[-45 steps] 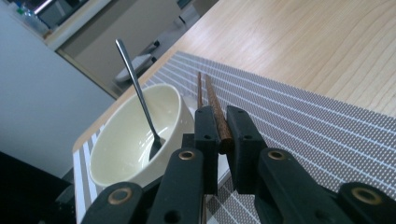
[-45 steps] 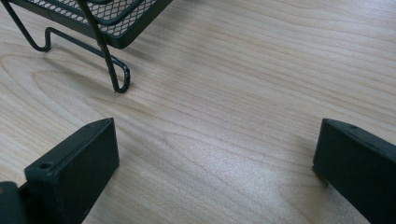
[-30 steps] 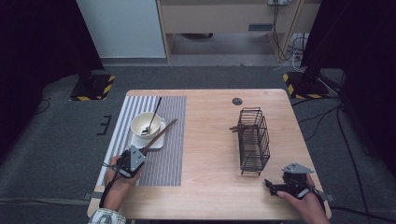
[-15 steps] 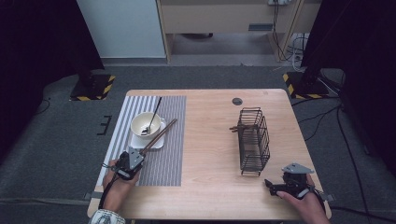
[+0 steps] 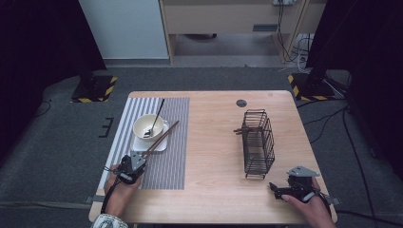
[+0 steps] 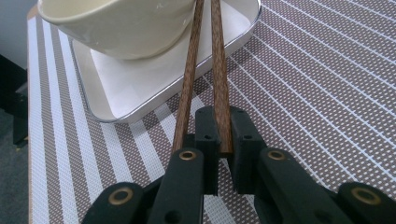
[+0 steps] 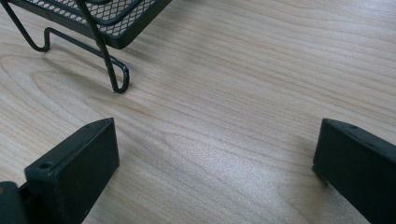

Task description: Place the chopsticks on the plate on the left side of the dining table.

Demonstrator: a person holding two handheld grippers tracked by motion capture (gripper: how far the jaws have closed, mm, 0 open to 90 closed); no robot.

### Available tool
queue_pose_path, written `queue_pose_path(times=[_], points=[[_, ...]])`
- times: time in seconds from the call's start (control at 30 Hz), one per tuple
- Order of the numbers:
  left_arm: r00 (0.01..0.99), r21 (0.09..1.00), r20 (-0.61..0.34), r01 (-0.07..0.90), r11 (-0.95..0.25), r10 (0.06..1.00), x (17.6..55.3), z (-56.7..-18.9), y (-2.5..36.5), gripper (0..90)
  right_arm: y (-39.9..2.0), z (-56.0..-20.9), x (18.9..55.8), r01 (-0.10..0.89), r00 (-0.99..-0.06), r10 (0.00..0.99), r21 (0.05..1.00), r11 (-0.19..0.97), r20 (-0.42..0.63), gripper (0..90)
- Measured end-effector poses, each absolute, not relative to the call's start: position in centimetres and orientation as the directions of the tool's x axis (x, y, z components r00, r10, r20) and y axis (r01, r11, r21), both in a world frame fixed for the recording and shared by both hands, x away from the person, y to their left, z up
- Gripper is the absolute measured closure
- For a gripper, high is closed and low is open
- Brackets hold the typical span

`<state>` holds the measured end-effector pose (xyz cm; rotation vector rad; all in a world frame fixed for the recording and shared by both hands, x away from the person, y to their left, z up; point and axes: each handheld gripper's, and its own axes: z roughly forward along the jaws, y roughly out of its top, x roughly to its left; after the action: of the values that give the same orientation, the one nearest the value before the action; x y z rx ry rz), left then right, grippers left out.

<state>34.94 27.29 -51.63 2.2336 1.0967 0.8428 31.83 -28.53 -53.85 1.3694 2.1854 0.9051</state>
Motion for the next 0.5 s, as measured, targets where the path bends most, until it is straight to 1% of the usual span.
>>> queue_pose_path(times=[0.5], points=[[0.494,0.654,0.282,0.528,-0.541,0.823,35.08,-51.96,27.07,83.0,-28.53,-53.85,31.83,0.637,-0.436,0.9,0.707,0.308,0.001,0.2]])
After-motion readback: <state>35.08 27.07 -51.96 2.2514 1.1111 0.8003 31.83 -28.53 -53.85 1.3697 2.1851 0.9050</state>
